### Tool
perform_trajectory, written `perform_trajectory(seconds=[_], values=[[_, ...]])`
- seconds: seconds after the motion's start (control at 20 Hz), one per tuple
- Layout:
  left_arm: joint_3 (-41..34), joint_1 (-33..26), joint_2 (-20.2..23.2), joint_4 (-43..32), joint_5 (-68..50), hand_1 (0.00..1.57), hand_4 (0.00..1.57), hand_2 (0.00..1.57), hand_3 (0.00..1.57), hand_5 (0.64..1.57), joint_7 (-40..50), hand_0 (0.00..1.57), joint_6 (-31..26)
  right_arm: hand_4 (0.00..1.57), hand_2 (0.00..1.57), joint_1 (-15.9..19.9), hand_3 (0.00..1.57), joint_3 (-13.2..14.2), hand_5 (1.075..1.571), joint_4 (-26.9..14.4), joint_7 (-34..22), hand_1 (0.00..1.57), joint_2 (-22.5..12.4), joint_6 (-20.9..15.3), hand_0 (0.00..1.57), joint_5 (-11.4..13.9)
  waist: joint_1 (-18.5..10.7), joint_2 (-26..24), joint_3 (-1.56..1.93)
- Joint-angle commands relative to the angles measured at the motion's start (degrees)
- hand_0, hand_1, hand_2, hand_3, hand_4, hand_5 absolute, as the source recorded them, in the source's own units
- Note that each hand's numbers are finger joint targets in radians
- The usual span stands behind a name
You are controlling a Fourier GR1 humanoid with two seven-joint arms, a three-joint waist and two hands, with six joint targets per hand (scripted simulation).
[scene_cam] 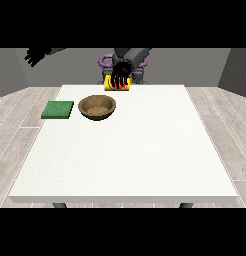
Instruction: Pick the cup and pour the ball into the bowl, then pick the bowl and place it on the pad
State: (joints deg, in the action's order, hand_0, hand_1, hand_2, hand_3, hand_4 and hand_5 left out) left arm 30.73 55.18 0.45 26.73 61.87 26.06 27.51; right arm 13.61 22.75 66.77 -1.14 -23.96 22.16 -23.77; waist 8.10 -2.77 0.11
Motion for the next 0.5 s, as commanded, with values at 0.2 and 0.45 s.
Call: perform_trajectory(seconds=[0.2, 0.45], values=[[11.4, 3.7, -0.4, 1.2, 10.6, 1.22, 1.06, 1.57, 1.57, 1.571, 11.1, 1.22, -13.1, 0.69, 0.00, 2.9, 0.29, -2.2, 1.552, -2.5, 0.7, 0.00, 1.9, -1.3, 0.00, 2.1, 1.1, -1.4, -0.05], [17.2, 1.3, -0.4, 10.6, 10.2, 0.25, 1.08, 1.23, 1.56, 1.570, 11.2, 0.25, -24.1, 0.69, 0.00, 4.2, 0.32, -3.3, 1.553, -5.4, 3.0, 0.00, 3.7, -3.4, 0.00, 4.4, 1.2, -1.9, -0.07]])
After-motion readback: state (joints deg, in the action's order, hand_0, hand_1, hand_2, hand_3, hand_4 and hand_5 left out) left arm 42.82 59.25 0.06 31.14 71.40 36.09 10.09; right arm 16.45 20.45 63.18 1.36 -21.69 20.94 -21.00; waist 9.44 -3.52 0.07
